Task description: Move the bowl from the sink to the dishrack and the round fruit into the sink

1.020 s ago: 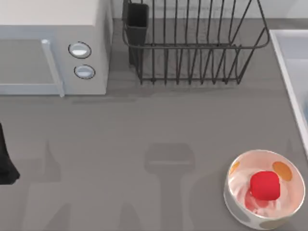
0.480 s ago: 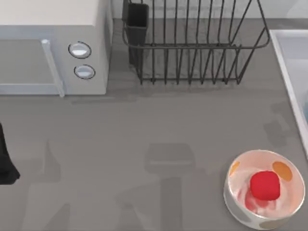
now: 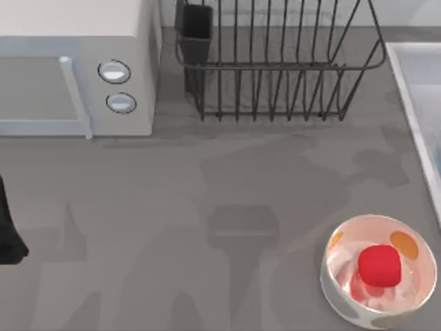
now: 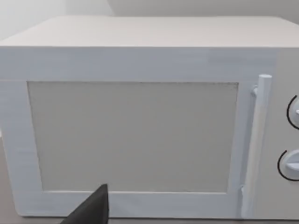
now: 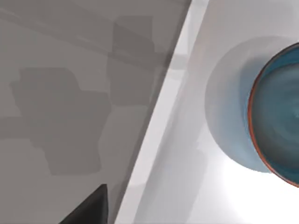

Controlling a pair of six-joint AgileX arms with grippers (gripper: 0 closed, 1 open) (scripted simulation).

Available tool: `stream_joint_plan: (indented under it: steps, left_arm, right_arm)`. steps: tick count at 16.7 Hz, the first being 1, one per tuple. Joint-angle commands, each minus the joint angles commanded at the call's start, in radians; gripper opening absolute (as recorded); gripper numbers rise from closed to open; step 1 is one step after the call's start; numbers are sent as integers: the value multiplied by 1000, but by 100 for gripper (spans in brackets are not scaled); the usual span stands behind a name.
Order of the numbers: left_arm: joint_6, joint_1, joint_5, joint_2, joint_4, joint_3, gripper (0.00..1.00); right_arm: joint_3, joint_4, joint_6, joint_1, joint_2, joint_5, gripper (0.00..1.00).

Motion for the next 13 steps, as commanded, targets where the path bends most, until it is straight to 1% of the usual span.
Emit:
stream_joint_plan:
  steps: [4,7,13]
  left_arm:
    - [0,0,0,0,0,0,100]
    - [0,0,0,0,0,0,100]
    - [0,0,0,0,0,0,100]
  right_arm:
    - [303,-157,-21,-76,311,11,100]
    - [497,-252,-23,-137,493,25,100]
    - [783,-374,-2,-254,723,61,100]
